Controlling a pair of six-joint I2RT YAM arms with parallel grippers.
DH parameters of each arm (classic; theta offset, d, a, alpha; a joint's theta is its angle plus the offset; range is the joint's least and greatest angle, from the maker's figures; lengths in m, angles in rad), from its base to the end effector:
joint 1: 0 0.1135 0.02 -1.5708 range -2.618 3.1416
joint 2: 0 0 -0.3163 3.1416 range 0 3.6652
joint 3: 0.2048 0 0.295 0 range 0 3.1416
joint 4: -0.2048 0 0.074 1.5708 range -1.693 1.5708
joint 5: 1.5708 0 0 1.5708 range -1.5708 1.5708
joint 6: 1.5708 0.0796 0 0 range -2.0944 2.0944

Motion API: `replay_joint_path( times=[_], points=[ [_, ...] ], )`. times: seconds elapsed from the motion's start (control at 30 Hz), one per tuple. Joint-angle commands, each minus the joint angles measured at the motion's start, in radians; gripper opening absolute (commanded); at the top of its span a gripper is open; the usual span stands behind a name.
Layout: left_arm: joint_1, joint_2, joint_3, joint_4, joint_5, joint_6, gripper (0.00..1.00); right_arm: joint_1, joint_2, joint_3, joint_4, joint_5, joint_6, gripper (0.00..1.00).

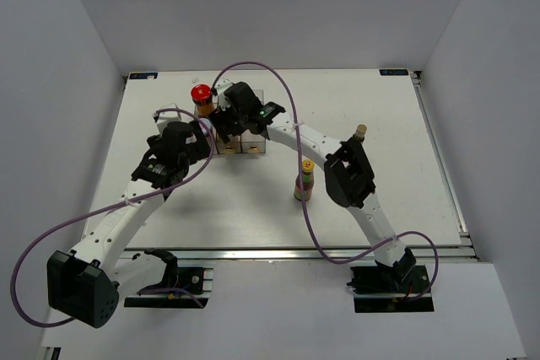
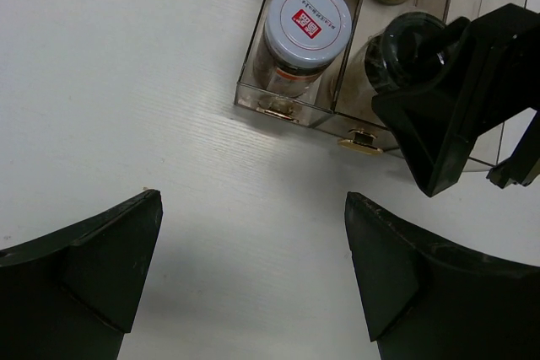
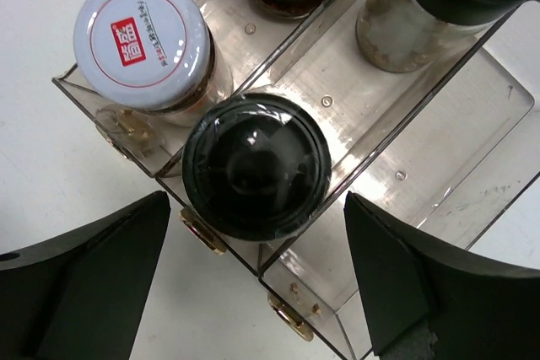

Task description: Organize the condiment bottles

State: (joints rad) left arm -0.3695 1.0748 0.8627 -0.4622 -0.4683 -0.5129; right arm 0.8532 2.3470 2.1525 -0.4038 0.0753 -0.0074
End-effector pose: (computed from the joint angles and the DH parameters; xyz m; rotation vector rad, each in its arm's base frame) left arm 0.2720 -0.0668 0.2990 -0.3996 2.1246 0.0222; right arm 0.4407 0.4958 0.2559 -0.8758 2.0130 0.4007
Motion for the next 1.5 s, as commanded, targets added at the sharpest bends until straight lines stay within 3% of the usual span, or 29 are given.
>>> replay_joint_path(
  times=[0.0,0.3,0.43,0.57,0.7,0.8,1.03,1.27,1.47],
  points=[
    [0.000,-0.007,0.006,0.022,0.020,0.004,0.98,0.010,-0.080,0.006,0.069,-0.015,-0.008,0.89],
    [0.000,-0.064,0.009,0.028,0.045,0.002,0.98,0.018,-0.259,-0.063,0.117,0.003,-0.022,0.89],
    [0.000,-0.090,-0.001,0.045,0.092,0.014,0.98,0.007,-0.402,-0.186,0.120,0.136,-0.025,0.89],
    [0.000,-0.090,0.001,0.046,0.129,0.020,0.98,-0.115,-0.584,-0.296,0.022,0.127,0.078,0.89],
    [-0.002,-0.084,-0.007,0.083,0.216,0.050,0.98,-0.227,-0.759,-0.508,-0.010,0.092,0.127,0.89],
    [-0.002,-0.078,-0.014,0.105,0.257,0.060,0.98,-0.232,-0.876,-0.670,-0.018,0.139,0.086,0.89],
    [-0.002,-0.035,-0.013,0.111,0.264,0.066,0.98,-0.227,-1.119,-0.969,-0.069,0.020,0.075,0.89],
    [-0.002,-0.018,-0.010,0.122,0.269,0.079,0.98,-0.165,-1.230,-1.126,-0.047,-0.091,0.035,0.89],
    [-0.002,-0.010,-0.014,0.128,0.278,0.080,0.98,-0.077,-1.180,-1.152,-0.037,0.053,0.038,0.89]
  ],
)
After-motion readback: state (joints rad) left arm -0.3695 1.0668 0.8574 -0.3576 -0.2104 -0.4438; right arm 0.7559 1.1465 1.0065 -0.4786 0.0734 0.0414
